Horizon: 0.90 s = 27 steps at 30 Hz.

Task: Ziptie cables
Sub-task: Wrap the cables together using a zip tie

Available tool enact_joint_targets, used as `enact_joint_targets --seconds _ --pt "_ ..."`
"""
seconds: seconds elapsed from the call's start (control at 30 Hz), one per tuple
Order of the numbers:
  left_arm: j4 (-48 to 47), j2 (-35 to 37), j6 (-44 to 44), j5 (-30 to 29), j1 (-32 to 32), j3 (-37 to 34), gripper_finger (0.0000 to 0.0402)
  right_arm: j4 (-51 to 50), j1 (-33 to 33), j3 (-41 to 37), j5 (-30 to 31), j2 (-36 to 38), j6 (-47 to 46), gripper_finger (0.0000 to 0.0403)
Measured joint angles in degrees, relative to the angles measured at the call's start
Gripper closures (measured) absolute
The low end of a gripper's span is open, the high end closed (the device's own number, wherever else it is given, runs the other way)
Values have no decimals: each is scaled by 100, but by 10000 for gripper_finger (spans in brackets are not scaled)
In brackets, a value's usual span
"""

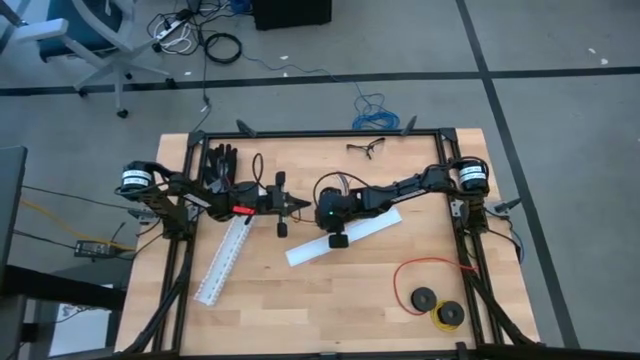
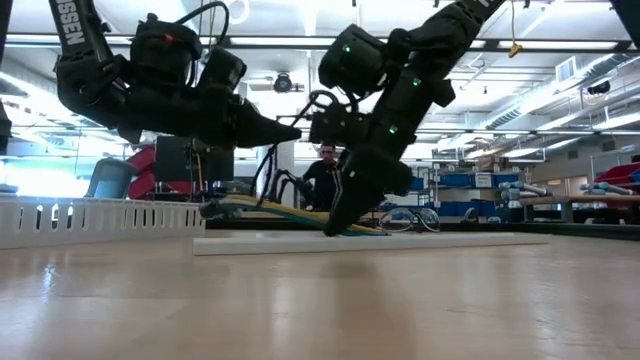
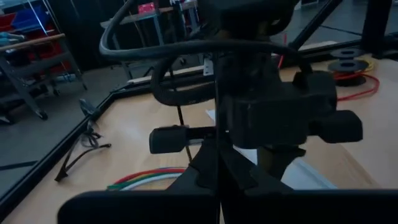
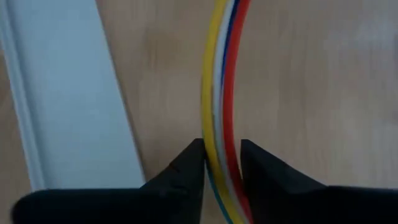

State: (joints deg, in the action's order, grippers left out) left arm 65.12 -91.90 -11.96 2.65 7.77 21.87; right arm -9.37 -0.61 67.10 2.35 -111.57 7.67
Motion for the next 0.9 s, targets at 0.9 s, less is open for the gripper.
enact_joint_targets --seconds 0.9 --pt "1181 -1159 206 213 -36 400 398 654 6 12 96 17 -21 329"
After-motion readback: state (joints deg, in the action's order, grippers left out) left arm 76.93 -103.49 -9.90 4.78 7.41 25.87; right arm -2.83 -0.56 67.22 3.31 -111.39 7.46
